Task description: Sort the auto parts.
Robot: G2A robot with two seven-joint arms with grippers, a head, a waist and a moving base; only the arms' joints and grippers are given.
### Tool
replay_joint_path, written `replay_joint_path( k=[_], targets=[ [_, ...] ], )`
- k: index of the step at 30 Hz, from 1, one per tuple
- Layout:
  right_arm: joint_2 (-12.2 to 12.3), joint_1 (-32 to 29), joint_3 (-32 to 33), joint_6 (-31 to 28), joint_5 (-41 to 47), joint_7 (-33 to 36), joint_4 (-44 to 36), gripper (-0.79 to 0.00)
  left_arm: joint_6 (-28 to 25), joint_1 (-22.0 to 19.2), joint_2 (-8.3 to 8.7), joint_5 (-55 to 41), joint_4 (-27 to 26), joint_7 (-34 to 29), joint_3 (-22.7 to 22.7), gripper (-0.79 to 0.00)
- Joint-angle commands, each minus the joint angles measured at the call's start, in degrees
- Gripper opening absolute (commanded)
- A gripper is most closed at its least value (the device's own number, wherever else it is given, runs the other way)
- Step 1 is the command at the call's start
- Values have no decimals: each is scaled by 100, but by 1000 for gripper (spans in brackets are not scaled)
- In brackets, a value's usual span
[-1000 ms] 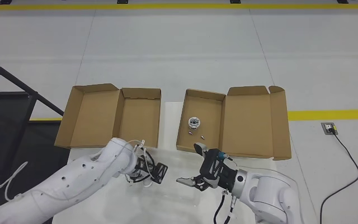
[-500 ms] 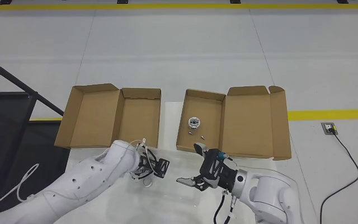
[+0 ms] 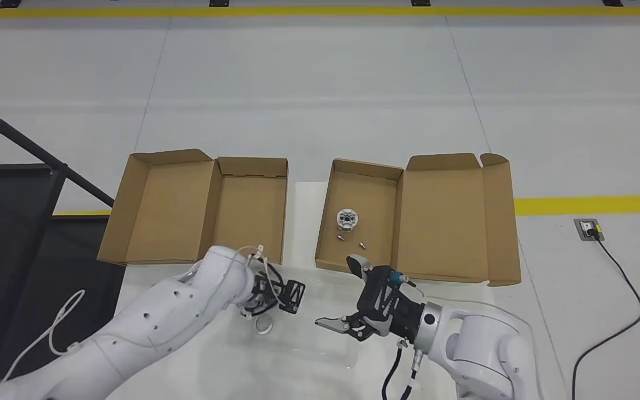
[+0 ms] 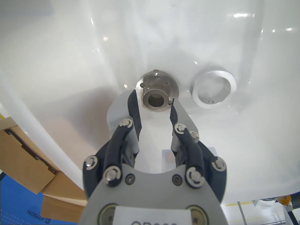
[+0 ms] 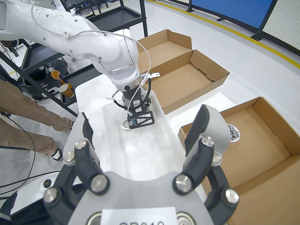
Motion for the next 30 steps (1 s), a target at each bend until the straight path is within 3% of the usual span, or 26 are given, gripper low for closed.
replay_joint_path(
  k=[1,13,14,17,20,25,30],
  targets=[
    [0,0,0,0,0,0,0,0,-94,13,-53,-32,101,65,-40,-443],
    [0,0,0,0,0,0,0,0,-324,57,-324,122,551,159,-203,-529],
    [0,0,0,0,0,0,0,0,-324,61,-339,128,577,171,-210,-551],
    [0,0,0,0,0,0,0,0,-324,65,-377,157,632,209,-225,-785],
    [0,0,0,0,0,0,0,0,-324,47,-389,192,602,232,-237,-785],
    [0,0,0,0,0,0,0,0,-324,-34,-272,91,259,299,-390,-785],
    [0,0,0,0,0,0,0,0,-324,-22,74,-324,-532,313,-810,-785]
  ],
)
